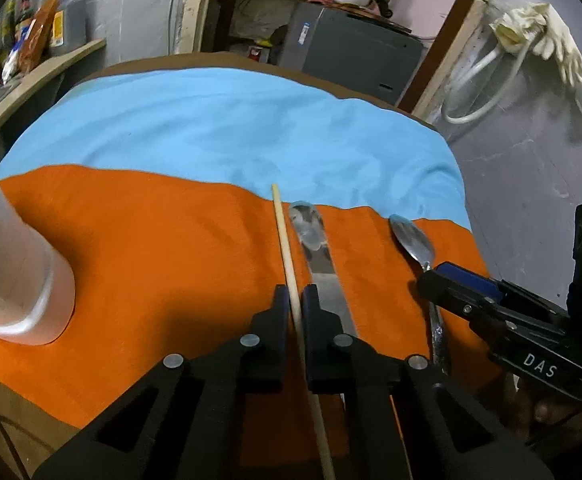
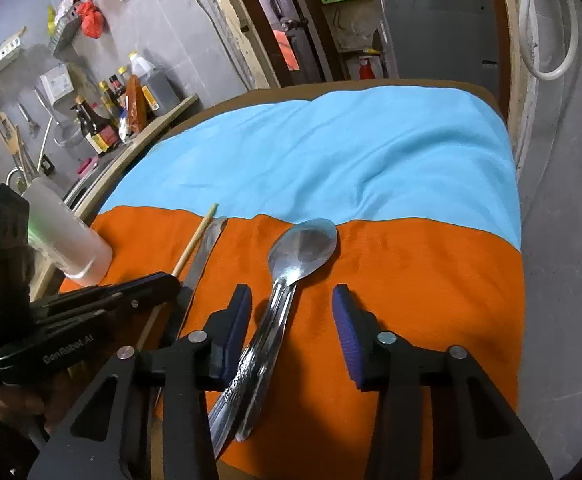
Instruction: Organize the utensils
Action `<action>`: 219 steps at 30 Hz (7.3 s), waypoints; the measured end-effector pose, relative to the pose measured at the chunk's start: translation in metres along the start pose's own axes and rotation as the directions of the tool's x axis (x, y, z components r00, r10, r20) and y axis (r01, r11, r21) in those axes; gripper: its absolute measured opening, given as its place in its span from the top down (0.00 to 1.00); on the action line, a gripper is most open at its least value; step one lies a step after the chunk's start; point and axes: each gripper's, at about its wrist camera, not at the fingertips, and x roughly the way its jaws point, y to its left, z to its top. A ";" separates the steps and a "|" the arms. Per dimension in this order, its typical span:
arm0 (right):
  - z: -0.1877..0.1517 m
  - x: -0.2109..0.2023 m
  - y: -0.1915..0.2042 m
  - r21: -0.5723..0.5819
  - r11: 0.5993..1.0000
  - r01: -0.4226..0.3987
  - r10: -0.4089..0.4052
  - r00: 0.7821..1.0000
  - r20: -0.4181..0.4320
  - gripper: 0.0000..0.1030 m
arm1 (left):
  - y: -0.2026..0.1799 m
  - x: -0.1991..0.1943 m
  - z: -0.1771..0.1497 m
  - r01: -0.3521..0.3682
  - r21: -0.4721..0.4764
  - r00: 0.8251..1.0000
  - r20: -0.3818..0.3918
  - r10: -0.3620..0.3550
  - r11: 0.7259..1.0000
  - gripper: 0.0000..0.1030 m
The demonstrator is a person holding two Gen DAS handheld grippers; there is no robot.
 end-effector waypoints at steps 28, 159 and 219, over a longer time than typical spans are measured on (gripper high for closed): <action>-0.009 -0.016 -0.009 0.038 0.999 0.026 -0.027 0.999 0.023 0.91 | -0.001 0.008 0.008 -0.009 0.013 0.999 -0.047 0.010 1.000 0.95; -0.007 -0.088 0.062 0.009 0.968 0.251 -0.238 0.908 0.344 0.99 | -0.014 -0.096 -0.002 0.134 0.068 0.944 0.294 -0.148 0.989 0.98; 0.064 -0.021 0.279 -0.321 0.936 0.146 0.119 0.725 0.679 0.98 | 0.211 -0.202 0.004 -0.116 -0.133 0.537 0.825 0.175 0.984 0.98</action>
